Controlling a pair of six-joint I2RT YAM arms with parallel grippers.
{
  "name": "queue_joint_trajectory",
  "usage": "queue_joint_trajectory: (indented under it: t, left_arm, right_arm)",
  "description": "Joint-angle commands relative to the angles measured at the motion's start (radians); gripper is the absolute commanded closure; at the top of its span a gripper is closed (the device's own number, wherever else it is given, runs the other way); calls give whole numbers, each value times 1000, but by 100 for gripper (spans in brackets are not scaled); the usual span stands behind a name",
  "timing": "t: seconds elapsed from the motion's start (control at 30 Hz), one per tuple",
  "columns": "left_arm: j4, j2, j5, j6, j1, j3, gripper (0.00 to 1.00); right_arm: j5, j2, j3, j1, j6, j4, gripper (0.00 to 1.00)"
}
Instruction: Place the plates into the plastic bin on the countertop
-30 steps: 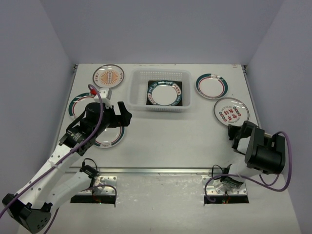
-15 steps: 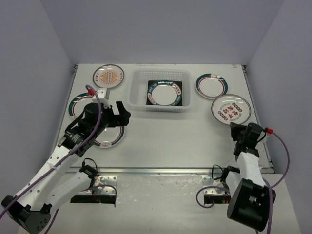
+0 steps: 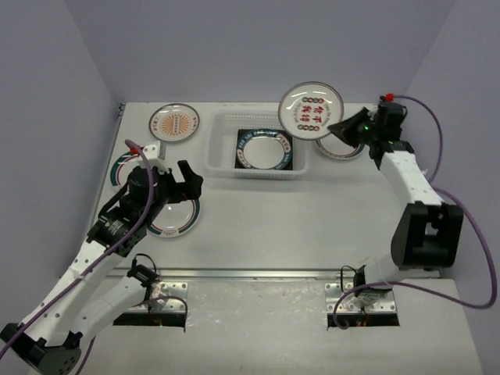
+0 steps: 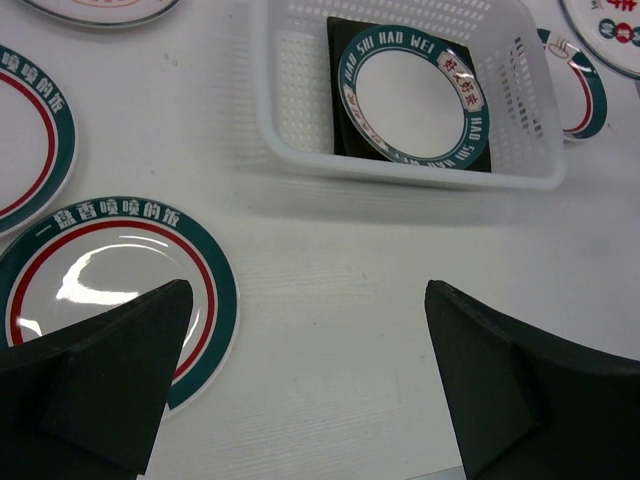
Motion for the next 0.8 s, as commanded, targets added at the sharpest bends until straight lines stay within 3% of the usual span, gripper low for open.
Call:
queue_joint_trajectory:
  t: [0.0, 0.17, 0.3, 0.43, 0.57, 0.63, 0.7, 0.77]
  left_arm:
    - [18, -2, -43, -9, 15, 10, 0]
    - [14, -2, -55, -11, 16, 10, 0]
    - [13, -1, -56, -12, 16, 10, 0]
    - [15, 3, -48, -12, 16, 10, 0]
    - [16, 6, -43, -10, 18, 10, 0]
    - [17, 9, -41, -9, 18, 10, 0]
    - [18, 11, -36, -8, 18, 9, 0]
    - [18, 16, -29, -7, 18, 9, 0]
  right_arm:
    - [-66, 186, 241, 124, -175, -221, 100]
    - [-81, 411, 504, 197, -272, -381, 100]
    - [-60, 513, 597, 217, -318, -449, 100]
    - [-35, 582, 700, 223, -358, -532, 94]
    - [-23, 551, 679, 226, -371, -512, 78]
    - [12, 528, 693, 227, -378, -520, 57]
    - [61, 508, 720, 226, -393, -537, 52]
    - [90, 510, 775, 226, -415, -576, 30]
